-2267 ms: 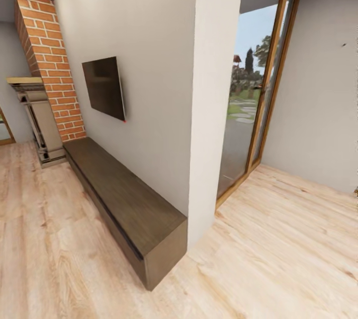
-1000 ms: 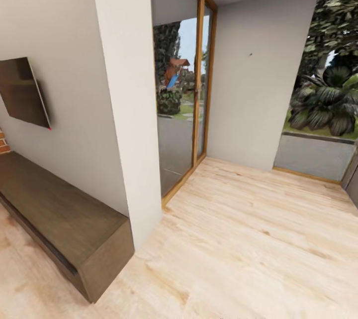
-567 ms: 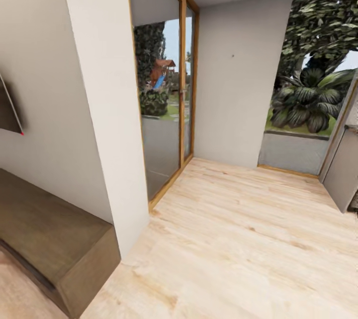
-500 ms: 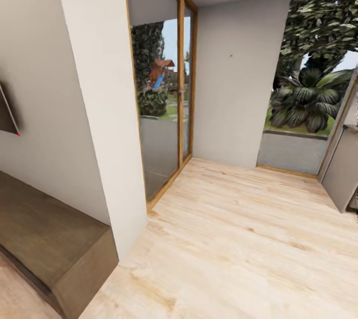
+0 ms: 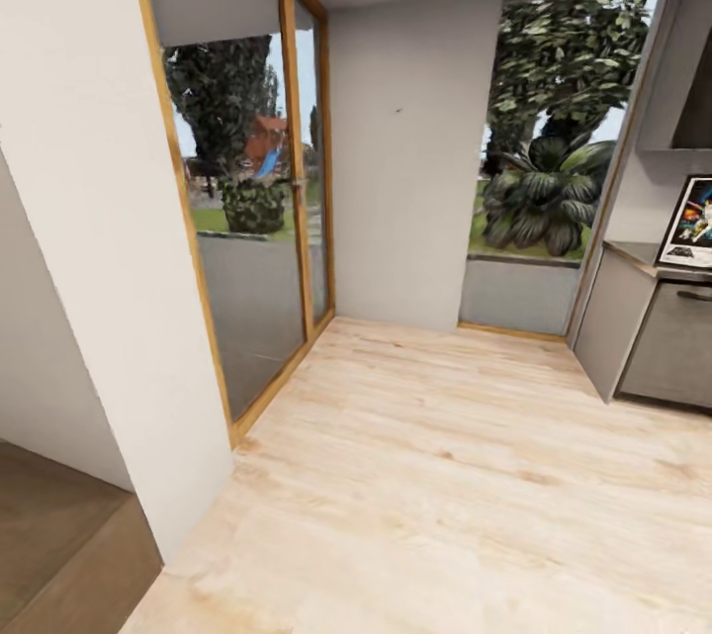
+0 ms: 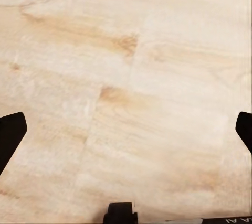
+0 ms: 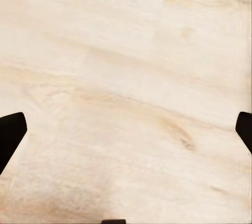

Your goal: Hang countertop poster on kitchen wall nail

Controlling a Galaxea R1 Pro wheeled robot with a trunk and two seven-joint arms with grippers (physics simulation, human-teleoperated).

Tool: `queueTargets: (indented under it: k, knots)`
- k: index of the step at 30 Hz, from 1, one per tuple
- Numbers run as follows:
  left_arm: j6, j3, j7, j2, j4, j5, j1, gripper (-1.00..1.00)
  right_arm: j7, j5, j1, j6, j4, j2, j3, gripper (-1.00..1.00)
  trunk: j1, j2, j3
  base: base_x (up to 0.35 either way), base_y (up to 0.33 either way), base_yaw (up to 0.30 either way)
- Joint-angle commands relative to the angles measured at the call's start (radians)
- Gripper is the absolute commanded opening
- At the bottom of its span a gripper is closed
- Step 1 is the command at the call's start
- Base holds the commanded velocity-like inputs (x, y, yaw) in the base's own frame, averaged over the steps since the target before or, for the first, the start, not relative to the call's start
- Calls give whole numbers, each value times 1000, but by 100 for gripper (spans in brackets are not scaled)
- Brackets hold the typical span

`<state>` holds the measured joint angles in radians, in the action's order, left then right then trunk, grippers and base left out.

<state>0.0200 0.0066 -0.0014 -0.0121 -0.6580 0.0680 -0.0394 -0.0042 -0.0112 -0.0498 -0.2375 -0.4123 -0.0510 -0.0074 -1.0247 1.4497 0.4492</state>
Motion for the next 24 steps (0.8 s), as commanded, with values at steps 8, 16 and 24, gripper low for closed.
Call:
queueTargets:
  k: [8, 16, 24]
  knots:
    - [1, 1, 0, 0, -2, 6, 0, 100, 0, -1, -1, -3, 1, 0, 0, 100, 0, 0, 1, 220, -188, -300]
    - [1, 1, 0, 0, -2, 6, 0, 100, 0, -1, -1, -3, 1, 0, 0, 100, 0, 0, 1, 75, -34, -210]
    - [1, 1, 0, 0, -2, 6, 0, 100, 0, 0, -1, -5, 1, -6, 1, 100, 0, 0, 1, 288, -2, -21]
